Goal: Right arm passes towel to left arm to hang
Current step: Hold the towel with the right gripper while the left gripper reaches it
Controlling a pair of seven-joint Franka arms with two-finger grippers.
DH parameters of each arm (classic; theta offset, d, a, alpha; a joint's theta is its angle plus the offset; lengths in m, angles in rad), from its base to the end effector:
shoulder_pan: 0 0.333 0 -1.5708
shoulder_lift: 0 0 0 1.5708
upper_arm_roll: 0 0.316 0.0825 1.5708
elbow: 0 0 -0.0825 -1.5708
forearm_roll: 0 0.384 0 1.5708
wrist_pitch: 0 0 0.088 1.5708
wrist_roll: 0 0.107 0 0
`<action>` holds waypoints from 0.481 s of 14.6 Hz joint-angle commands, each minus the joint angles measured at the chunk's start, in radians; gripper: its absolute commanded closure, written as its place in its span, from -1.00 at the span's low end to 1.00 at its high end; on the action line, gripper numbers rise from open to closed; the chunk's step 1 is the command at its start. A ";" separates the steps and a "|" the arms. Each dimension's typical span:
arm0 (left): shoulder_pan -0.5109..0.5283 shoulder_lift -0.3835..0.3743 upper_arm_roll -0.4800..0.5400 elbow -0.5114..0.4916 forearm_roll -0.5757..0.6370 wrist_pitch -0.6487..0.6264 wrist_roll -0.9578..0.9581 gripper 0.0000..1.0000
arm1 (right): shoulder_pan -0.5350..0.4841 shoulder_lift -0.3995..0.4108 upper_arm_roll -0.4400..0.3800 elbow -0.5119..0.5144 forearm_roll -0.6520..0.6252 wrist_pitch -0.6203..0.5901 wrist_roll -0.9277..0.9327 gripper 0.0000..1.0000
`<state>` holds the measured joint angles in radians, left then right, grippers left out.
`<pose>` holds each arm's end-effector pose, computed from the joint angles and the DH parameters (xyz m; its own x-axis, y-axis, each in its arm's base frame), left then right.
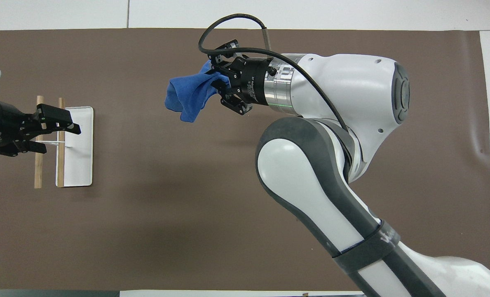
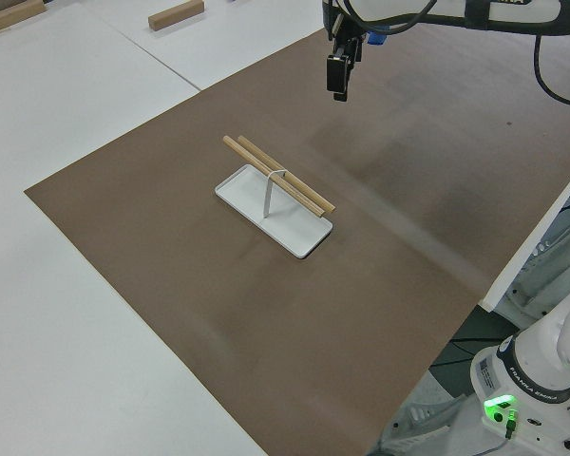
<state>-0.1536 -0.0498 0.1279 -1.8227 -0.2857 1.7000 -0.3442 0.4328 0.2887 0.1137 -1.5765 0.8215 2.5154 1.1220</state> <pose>0.5394 -0.0393 0.5470 0.9276 0.3330 -0.1692 0.3664 -0.8992 0.2391 0.6015 0.3467 0.5463 0.5458 -0.6697 -0.5036 -0.7682 -0.1599 -0.6199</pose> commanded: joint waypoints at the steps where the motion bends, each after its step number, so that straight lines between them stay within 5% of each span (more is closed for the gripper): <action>1: -0.011 0.020 0.004 -0.023 -0.104 0.049 -0.102 -1.00 | 0.024 -0.002 0.000 -0.014 0.059 0.055 0.013 1.00; 7: -0.006 0.103 0.004 -0.017 -0.331 0.069 -0.292 -1.00 | 0.049 0.000 0.001 -0.019 0.071 0.086 0.030 1.00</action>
<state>-0.1530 0.0313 0.1277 -1.8360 -0.5557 1.7434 -0.5632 0.4640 0.2908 0.1135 -1.5847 0.8626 2.5579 1.1351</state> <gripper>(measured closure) 0.000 0.863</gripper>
